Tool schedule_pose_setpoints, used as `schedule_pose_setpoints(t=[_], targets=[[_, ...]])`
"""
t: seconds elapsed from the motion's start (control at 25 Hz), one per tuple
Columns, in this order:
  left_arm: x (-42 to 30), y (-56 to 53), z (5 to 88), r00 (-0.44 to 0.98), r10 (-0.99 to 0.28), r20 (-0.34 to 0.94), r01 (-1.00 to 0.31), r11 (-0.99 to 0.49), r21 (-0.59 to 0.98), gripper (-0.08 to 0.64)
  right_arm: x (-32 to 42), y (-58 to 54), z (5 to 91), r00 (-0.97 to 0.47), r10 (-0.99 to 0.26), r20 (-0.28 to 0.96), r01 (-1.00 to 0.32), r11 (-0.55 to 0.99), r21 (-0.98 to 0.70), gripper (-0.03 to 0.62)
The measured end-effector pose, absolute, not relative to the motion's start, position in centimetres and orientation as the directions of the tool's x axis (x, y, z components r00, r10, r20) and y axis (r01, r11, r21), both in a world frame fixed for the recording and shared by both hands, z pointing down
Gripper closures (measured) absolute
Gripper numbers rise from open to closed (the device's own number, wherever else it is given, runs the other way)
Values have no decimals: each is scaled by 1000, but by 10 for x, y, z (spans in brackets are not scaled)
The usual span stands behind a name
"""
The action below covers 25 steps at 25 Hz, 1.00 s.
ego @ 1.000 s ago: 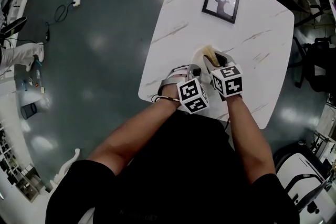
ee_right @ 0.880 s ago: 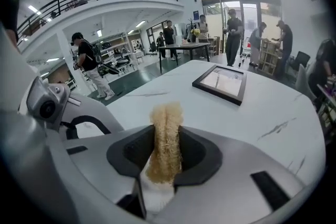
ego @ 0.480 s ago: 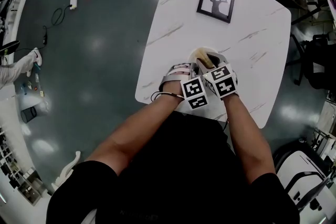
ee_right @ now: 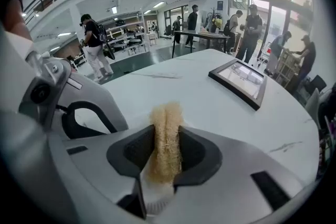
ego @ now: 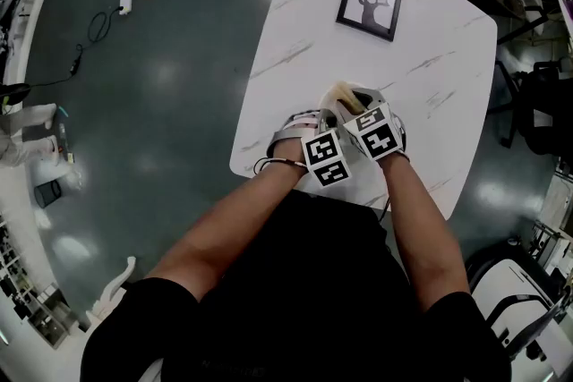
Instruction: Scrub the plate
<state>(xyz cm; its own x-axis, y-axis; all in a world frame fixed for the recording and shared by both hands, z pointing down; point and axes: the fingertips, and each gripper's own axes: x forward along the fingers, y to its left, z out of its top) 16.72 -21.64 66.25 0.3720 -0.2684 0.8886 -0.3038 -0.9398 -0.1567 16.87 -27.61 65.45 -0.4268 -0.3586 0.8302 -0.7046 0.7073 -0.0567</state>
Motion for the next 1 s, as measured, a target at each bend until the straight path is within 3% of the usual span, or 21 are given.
schedule_pose_setpoints(t=[0.68,1.0], targets=[[166,-216,662,385,-257,886,-332,-935,-127,552,235,-277,639,-362,-468,806,-857,508,-89,462],[166,-216,662,400,-249,882,-347,-932,-105,552,183,-238,641,-462,-399,792,-776,614,-143,462]])
